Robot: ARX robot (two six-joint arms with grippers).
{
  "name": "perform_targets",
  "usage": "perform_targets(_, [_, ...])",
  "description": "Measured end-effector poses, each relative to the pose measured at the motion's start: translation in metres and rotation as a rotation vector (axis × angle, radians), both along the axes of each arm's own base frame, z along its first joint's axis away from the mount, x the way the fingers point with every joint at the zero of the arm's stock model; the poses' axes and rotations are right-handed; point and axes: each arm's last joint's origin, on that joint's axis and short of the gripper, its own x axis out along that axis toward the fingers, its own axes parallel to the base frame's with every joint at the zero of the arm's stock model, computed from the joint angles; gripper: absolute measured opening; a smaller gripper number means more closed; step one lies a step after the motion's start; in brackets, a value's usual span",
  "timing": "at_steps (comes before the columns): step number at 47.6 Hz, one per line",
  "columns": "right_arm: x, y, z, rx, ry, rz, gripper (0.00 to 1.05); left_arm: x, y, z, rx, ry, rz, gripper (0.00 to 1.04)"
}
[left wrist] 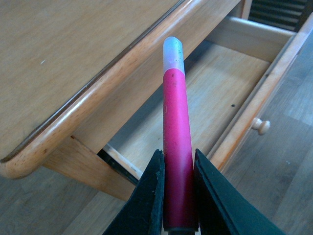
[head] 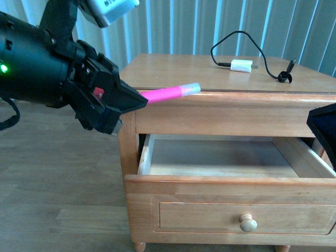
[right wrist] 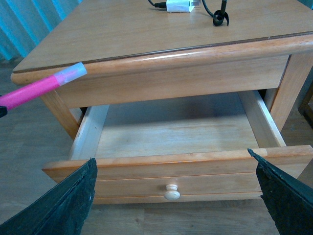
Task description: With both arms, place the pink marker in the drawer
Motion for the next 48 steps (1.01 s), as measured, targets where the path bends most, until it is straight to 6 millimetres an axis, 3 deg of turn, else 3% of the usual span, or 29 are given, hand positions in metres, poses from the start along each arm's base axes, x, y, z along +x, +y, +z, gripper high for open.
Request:
perform_targets(12, [0.0, 0.0, 0.0, 0.0, 0.0, 0.0, 0.96, 0.025, -0.022, -0.047, 0.083, 0.057, 0.026, 0.15])
perform_targets(29, [0.0, 0.0, 0.0, 0.0, 0.0, 0.0, 0.96, 0.045, -0.054, -0.064, 0.11, 0.065, 0.043, 0.15])
perform_targets(40, [0.0, 0.0, 0.0, 0.0, 0.0, 0.0, 0.96, 0.046, -0.065, -0.065, 0.085, 0.053, 0.066, 0.5])
perform_targets(48, [0.0, 0.0, 0.0, -0.001, 0.0, 0.0, 0.96, 0.038, -0.061, -0.06, 0.056, 0.027, 0.128, 0.73])
